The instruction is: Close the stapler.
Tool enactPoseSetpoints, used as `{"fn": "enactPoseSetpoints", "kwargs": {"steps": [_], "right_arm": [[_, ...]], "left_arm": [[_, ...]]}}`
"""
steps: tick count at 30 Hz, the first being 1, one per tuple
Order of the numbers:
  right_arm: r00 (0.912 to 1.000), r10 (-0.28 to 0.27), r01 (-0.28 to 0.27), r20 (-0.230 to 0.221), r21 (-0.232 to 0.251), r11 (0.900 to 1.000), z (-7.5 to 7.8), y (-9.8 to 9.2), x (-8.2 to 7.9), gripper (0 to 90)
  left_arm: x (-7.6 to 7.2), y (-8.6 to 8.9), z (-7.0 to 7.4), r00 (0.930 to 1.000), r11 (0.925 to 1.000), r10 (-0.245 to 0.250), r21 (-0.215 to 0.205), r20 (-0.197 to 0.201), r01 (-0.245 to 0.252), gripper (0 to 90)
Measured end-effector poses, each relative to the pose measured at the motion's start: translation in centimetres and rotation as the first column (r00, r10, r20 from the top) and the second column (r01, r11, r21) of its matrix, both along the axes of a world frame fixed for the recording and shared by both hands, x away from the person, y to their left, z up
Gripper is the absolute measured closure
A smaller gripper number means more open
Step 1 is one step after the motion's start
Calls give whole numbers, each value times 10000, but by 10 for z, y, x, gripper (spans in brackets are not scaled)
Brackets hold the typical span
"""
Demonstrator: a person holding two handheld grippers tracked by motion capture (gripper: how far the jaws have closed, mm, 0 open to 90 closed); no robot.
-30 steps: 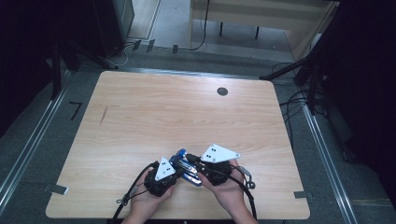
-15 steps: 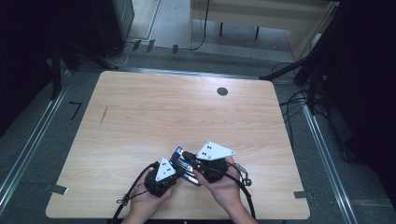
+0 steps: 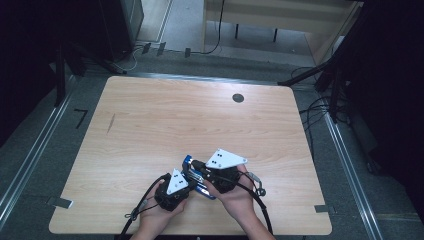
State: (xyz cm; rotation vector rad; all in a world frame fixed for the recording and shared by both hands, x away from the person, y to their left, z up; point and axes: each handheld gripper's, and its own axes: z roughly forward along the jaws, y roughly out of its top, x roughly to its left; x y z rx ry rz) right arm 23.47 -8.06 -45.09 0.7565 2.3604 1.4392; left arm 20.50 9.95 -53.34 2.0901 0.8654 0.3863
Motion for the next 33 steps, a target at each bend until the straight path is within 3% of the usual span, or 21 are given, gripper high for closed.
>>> {"fn": "enactPoseSetpoints", "kwargs": {"steps": [33], "right_arm": [[9993,362,-361,36,-147,9992,2,28,18,900]], "left_arm": [[0,0,0,9999,10000,-43,78,102,42,900]]}}
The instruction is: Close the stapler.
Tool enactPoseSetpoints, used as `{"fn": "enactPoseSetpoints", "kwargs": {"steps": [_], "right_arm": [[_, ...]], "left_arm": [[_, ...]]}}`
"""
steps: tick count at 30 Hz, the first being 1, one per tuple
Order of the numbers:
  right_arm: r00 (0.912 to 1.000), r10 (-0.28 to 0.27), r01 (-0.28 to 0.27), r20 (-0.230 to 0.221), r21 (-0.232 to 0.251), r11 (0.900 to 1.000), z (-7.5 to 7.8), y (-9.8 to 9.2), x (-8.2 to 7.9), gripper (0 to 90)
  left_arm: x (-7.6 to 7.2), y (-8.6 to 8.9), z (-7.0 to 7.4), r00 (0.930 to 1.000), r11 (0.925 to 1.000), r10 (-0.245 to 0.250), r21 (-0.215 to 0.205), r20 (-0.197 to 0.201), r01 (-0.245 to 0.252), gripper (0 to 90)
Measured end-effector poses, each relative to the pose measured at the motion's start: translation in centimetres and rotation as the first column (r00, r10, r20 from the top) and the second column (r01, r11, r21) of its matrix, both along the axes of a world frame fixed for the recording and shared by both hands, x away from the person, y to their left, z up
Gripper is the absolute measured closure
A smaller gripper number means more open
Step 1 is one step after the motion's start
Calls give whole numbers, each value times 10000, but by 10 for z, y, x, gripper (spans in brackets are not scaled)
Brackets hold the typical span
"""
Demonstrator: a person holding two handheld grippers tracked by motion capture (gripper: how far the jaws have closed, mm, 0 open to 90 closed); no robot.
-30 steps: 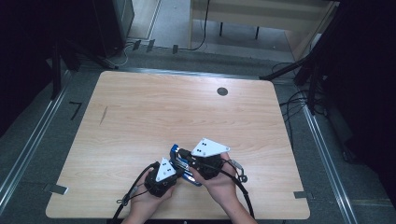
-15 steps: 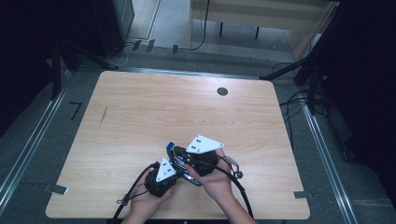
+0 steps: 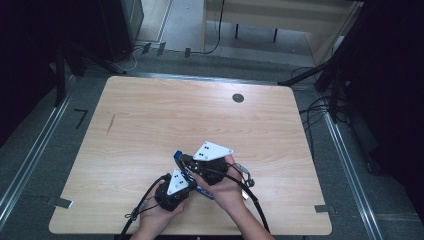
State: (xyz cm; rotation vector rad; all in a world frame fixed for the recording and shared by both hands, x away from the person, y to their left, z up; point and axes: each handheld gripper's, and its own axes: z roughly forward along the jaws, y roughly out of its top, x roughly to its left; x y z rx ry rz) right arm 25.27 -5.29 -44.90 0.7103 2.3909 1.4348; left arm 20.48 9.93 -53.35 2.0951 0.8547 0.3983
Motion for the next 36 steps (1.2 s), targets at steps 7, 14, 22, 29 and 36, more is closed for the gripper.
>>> {"fn": "enactPoseSetpoints", "kwargs": {"steps": [7,14,22,29,36], "right_arm": [[10000,43,-43,-19,125,9999,-3,7,5,900],[9999,126,-125,-58,94,9999,-6,14,9,900],[9994,172,-173,-304,-11,9999,-13,22,14,900],[9991,204,-209,-377,-121,9997,-19,27,18,900],[9980,233,-239,-581,-92,9997,-21,28,20,900]], "left_arm": [[0,0,0,10000,10000,1,-11,-1,-1,900],[0,0,0,10000,10000,9,-11,2,-9,900],[0,0,0,10000,10000,12,-17,-1,-12,900],[0,0,0,10000,10000,0,0,0,0,900],[0,0,0,10000,10000,4,17,11,-4,900]]}}
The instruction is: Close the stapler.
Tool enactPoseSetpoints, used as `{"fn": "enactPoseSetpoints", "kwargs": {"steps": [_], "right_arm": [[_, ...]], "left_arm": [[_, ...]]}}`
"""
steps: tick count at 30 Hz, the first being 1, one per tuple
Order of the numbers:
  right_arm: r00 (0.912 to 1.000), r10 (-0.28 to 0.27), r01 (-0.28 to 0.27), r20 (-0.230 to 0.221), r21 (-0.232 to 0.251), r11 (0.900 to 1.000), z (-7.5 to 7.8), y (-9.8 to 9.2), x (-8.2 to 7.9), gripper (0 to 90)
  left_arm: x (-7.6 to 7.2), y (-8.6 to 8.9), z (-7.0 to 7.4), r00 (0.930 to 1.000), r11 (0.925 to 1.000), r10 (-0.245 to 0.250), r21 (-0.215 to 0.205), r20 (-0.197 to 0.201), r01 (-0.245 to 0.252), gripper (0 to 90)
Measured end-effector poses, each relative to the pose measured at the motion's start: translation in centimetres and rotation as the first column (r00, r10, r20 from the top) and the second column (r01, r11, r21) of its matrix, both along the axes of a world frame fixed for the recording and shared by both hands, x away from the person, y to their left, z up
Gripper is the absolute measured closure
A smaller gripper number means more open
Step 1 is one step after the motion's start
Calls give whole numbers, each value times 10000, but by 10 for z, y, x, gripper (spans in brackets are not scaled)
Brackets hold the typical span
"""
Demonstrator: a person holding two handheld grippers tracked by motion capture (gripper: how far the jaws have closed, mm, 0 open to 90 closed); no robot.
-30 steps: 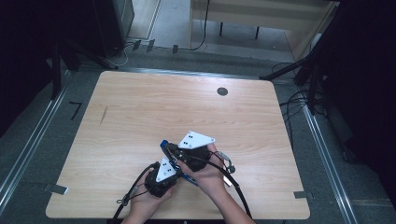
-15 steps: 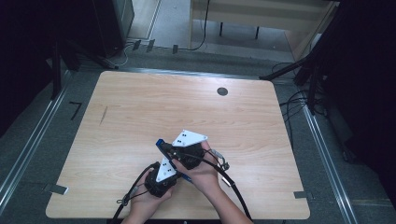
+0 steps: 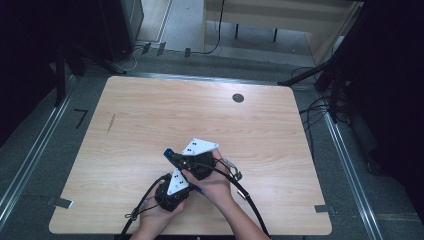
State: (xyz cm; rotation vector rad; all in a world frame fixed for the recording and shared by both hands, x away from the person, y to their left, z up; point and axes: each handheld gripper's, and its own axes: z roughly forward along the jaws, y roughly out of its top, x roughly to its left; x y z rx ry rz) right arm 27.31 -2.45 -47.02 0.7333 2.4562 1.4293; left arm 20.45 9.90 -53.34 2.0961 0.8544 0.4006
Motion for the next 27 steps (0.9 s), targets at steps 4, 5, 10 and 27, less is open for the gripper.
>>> {"fn": "enactPoseSetpoints", "kwargs": {"steps": [4,5,10,27], "right_arm": [[10000,59,-58,-72,80,10000,-2,1,2,900],[9999,63,-63,-81,35,10000,-2,1,2,900],[9997,99,-108,-220,-406,9991,-12,4,4,900],[9950,99,-177,-996,-778,9968,-30,3,9,900]], "left_arm": [[0,0,0,10000,10000,-3,-1,0,3,900],[0,0,0,10000,10000,3,-7,-3,-3,900],[0,0,0,10000,10000,-20,21,-19,20,900],[0,0,0,10000,10000,-29,52,3,29,900]]}}
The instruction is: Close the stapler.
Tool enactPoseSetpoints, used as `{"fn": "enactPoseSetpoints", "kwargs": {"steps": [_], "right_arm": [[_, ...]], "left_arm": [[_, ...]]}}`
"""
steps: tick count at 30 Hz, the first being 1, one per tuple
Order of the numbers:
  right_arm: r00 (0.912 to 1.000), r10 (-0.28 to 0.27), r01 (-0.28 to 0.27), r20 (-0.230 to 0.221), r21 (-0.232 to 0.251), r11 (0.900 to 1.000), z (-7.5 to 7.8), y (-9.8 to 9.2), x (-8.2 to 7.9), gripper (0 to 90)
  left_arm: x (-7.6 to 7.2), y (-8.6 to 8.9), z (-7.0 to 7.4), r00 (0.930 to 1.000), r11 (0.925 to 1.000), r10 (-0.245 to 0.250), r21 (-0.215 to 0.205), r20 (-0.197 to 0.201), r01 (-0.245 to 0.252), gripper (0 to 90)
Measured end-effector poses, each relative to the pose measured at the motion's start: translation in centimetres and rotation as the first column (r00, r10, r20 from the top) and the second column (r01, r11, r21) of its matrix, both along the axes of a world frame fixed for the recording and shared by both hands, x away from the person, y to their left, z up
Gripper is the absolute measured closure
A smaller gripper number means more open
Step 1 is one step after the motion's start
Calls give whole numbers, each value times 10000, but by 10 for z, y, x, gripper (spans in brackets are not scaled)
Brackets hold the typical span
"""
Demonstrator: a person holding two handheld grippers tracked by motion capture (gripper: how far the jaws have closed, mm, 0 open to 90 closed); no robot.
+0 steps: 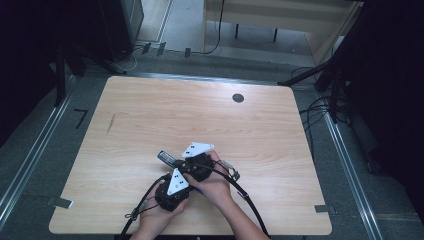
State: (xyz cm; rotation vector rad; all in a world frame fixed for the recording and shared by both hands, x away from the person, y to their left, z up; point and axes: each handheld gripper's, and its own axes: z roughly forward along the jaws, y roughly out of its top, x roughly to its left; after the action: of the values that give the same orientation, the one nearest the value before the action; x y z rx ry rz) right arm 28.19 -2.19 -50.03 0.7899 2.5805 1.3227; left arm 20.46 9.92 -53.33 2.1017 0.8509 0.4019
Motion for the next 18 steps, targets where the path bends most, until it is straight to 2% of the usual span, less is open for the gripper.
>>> {"fn": "enactPoseSetpoints", "kwargs": {"steps": [2,4,6,11,18], "right_arm": [[9997,54,-57,-244,-117,9999,-1,1,1,900],[9990,145,-167,-416,-527,9985,-3,4,0,900],[9995,186,-202,-254,-657,9976,-3,5,-2,900],[9982,75,-111,-603,-587,9982,-2,3,0,900],[9991,80,-104,-412,-587,9982,-2,-3,-3,900]], "left_arm": [[0,0,0,10000,10000,4,-44,-18,-4,900],[0,0,0,10000,10000,-7,-27,-13,7,900],[0,0,0,10000,10000,-3,-23,-12,3,900],[0,0,0,10000,10000,1,-24,-8,-1,900],[0,0,0,10000,10000,-1,-10,-11,1,900]]}}
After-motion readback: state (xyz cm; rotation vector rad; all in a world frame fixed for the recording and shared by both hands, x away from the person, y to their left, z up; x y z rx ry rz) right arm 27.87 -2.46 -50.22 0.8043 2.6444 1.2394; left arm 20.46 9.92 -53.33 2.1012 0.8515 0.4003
